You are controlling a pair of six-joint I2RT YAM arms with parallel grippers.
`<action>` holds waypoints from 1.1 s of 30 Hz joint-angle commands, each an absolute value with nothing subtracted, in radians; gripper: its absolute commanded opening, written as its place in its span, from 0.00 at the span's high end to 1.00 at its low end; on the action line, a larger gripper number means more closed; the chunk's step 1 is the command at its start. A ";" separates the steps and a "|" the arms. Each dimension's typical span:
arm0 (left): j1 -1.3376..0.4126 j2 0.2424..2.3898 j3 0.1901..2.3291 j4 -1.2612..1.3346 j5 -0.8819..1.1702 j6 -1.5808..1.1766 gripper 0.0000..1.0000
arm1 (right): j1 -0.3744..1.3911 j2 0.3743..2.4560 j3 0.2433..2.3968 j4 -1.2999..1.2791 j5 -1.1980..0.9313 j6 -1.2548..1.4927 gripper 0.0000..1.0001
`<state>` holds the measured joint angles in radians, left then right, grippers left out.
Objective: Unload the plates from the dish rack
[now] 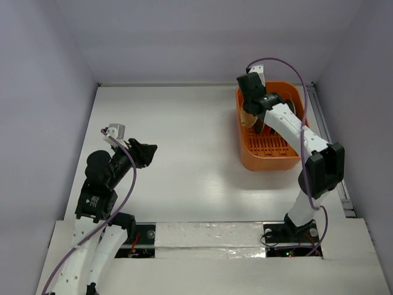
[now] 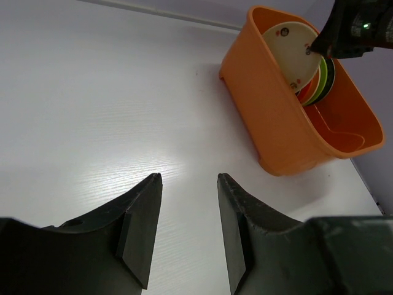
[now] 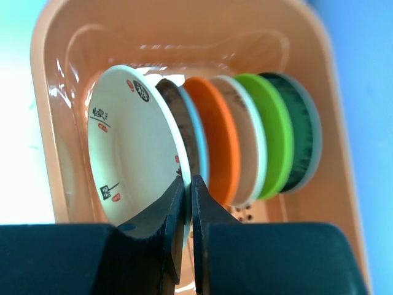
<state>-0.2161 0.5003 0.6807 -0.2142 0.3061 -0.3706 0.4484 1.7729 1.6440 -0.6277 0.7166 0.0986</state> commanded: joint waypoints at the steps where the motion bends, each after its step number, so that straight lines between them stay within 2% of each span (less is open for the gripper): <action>1: -0.221 0.489 0.680 -0.167 0.307 -0.362 0.61 | 0.465 1.658 1.729 -0.653 0.816 0.078 1.00; 7: -0.221 0.494 0.680 -0.167 0.307 -0.364 0.61 | 0.518 1.546 1.802 -0.756 0.974 0.104 1.00; 11: -0.221 0.499 0.680 -0.166 0.307 -0.364 0.61 | 0.606 1.500 1.845 -0.784 0.986 0.121 1.00; 15: -0.212 0.499 0.680 -0.169 0.301 -0.365 0.61 | 0.727 1.517 1.844 -0.695 0.852 0.165 1.00; 19: -0.202 0.494 0.681 -0.172 0.288 -0.365 0.61 | 0.831 1.667 1.818 -0.541 0.594 0.259 1.00; 24: -0.202 0.482 0.686 -0.184 0.258 -0.368 0.62 | 0.862 1.828 1.809 -0.411 0.421 0.379 1.00; 33: -0.202 0.483 0.689 -0.195 0.221 -0.377 0.61 | 0.881 2.003 1.726 -0.264 0.367 0.549 1.00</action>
<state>-0.2073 0.4889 0.6807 -0.2226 0.2344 -0.3725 0.8738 2.0258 1.7218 -0.4088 0.3901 0.4519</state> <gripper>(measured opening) 0.383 0.119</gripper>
